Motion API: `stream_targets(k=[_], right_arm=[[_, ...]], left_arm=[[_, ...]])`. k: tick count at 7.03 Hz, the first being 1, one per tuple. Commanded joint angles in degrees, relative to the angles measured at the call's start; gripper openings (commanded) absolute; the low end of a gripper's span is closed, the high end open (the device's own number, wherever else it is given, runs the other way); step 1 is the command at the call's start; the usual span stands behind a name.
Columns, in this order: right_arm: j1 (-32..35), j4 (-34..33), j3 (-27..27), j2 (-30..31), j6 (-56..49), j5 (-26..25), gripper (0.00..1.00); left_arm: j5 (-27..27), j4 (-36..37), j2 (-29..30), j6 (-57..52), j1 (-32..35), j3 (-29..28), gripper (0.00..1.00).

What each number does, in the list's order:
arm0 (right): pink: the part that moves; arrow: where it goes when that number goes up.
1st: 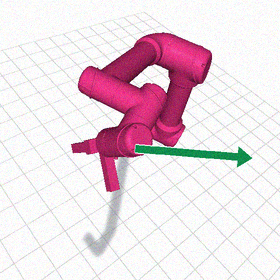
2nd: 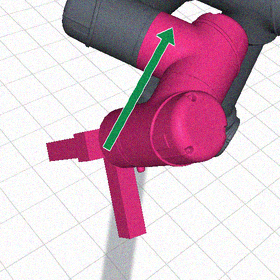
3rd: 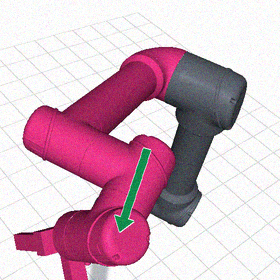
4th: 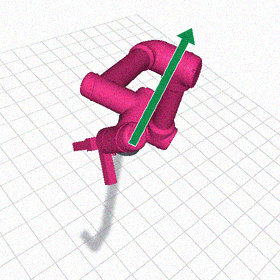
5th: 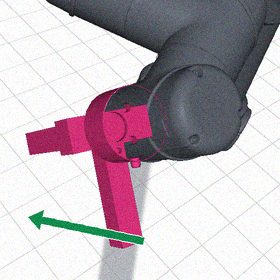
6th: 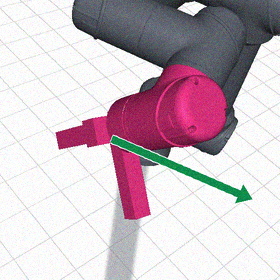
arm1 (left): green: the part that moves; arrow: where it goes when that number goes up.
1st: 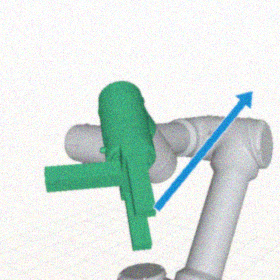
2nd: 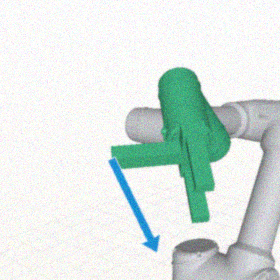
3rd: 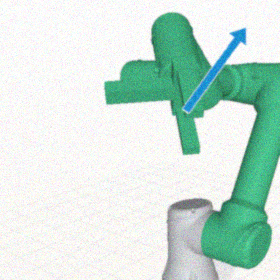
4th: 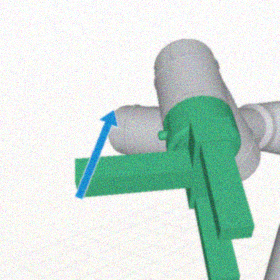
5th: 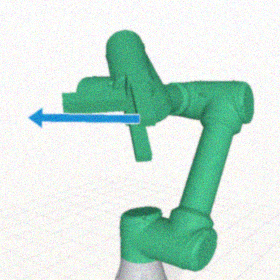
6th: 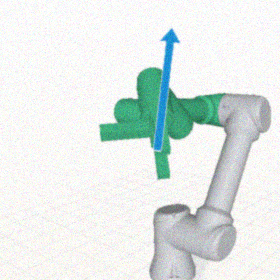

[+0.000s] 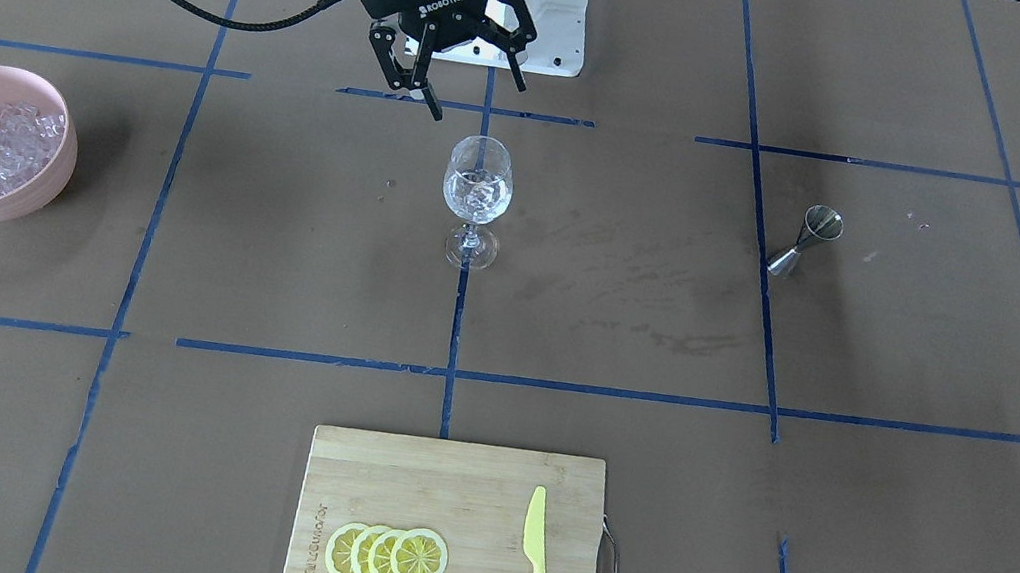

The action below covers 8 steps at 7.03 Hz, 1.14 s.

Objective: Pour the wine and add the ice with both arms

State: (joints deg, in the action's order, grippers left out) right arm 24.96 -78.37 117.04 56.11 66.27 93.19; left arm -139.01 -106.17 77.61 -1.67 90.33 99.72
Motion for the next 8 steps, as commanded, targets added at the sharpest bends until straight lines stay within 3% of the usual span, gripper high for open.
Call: stream_targets(k=[1, 2, 4, 6, 7, 8], right_arm=[[0.4, -7.7, 0.8, -1.7, -0.1, 0.8, 1.00], [3.3, -13.3, 1.3, -1.8, -0.3, 2.4, 1.00], [13.9, -19.1, 0.7, 0.4, -7.6, 16.3, 1.00], [23.2, -23.6, -0.7, 5.4, -27.8, 21.1, 1.00], [28.4, -23.7, -2.8, 8.5, -36.2, 25.1, 1.00], [32.6, -23.5, -4.4, 12.7, -44.9, 25.9, 1.00]], left_arm=[[0.1, 0.0, 0.2, 0.0, -0.1, -0.1, 1.00], [0.1, 0.0, 0.3, -0.1, -0.1, -0.1, 1.00], [0.6, 0.1, 0.3, -0.3, -0.1, -0.1, 1.00], [1.0, 0.3, -0.3, -0.4, -0.1, -0.3, 1.00], [3.0, 1.0, -0.5, -0.4, -0.1, -0.1, 1.00], [3.2, 2.8, -0.4, -0.4, -0.8, -0.1, 1.00]])
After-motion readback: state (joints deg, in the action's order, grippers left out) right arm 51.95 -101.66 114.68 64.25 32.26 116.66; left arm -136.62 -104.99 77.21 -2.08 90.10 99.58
